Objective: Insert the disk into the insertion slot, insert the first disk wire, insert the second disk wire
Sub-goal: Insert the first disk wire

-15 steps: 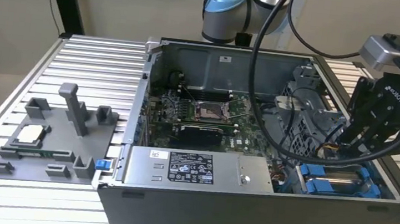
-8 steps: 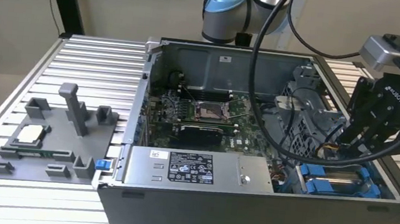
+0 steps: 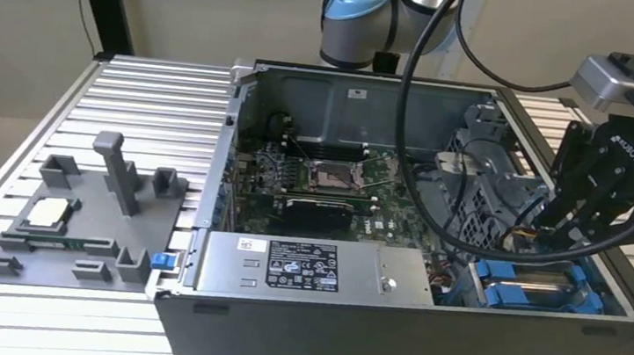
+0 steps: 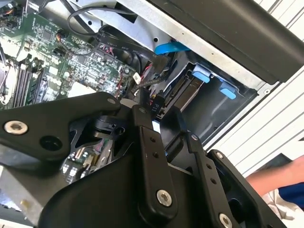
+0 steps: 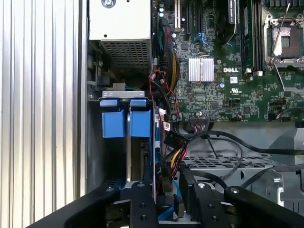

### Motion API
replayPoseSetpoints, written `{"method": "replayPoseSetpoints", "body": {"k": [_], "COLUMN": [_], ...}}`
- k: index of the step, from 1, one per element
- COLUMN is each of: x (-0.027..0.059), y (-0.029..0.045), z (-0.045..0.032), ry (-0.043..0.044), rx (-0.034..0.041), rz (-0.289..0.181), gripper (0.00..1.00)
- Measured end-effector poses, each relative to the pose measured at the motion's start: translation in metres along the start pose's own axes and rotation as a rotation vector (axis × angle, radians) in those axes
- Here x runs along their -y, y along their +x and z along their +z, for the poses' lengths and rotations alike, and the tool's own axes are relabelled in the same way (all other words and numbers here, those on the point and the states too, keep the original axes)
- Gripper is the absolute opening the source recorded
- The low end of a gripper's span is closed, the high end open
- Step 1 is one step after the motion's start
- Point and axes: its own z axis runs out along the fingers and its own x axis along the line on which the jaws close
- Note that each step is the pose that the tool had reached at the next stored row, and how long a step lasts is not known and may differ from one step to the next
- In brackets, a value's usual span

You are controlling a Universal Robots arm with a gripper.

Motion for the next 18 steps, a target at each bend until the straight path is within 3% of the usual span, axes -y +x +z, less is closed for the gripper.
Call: {"method": "replayPoseSetpoints", "body": {"k": [3,4,18], "x": [0.0000,0.0000,0.0000], "y": [0.0000,0.0000,0.0000], "z": [0.0000,0.0000,0.0003], "ry": [0.0000,0.0000,0.0000], "rx": [-0.0001,-0.0001,0.0000], "rz": [0.000,0.000,0.000], "gripper": [1.00,0.00,0.00]}}
